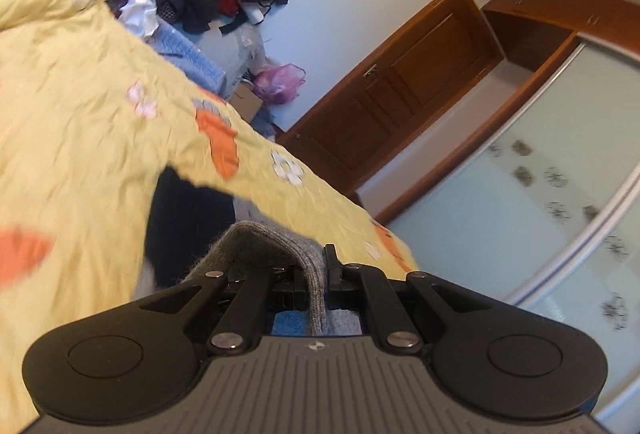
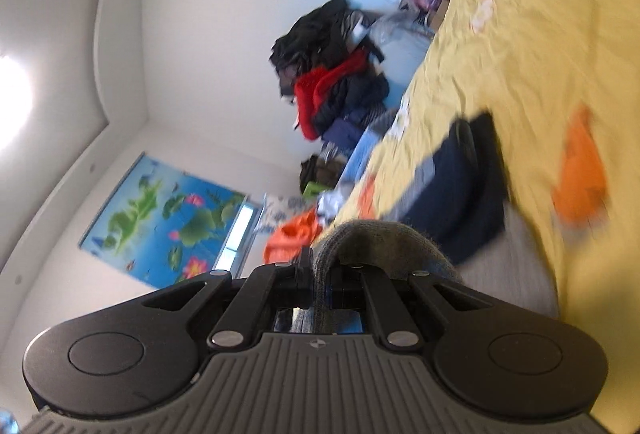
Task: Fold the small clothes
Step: 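Grasp the sweater side edge with both tools and lift it, then lay the lifted side over the sweater body and open both tools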
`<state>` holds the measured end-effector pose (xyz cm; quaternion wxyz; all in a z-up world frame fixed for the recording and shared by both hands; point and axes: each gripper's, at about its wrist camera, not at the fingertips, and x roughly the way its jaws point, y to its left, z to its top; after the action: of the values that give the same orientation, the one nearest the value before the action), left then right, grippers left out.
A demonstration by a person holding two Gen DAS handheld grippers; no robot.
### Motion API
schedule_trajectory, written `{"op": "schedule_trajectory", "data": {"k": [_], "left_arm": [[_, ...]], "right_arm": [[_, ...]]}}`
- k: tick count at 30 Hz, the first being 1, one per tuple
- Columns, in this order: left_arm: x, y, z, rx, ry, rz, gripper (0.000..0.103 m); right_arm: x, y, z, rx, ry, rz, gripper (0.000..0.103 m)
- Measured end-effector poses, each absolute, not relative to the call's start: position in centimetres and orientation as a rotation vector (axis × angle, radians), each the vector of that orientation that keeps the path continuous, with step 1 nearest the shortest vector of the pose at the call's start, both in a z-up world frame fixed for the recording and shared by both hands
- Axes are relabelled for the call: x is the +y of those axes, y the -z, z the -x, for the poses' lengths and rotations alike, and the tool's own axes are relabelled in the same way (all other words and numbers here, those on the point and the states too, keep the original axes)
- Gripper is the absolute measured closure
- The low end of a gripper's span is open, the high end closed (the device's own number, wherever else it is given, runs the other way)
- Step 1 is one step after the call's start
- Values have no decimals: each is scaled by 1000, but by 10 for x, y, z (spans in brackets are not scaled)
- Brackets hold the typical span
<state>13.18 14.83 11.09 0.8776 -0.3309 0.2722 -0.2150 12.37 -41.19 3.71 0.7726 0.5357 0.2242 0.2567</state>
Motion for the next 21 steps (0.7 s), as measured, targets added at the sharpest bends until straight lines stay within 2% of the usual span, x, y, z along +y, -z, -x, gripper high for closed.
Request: {"op": "schedule_trajectory", "data": {"k": [7,8,10,11,12,13,15,17,21], "left_arm": [[129,-90,-252,576,280,588,98],[129,-81,-267,590,243,589,96],[127,-59,-295,685,193,611,88],[128,-50,-308,765,160,641,70],[131,-43,-314,815,121,679,50],[135,-41,-313,791,96,710,43],[143,-49,-302,662,86,713,10],[153,-60,-290,573,46,689,2],[178,-61,-253,569,-35,742,2]], "right_arm": [[-418,-3,-238,537,-417,-1174,93],[-416,4,-252,554,-392,-1167,92],[-412,20,-274,614,-337,-1157,82],[-411,27,-283,651,-301,-1150,62],[-409,31,-286,665,-280,-1138,50],[-406,31,-286,648,-289,-1121,41],[-402,22,-280,612,-327,-1069,37],[-397,10,-272,589,-345,-992,25],[-399,-8,-238,608,-357,-874,25]]}}
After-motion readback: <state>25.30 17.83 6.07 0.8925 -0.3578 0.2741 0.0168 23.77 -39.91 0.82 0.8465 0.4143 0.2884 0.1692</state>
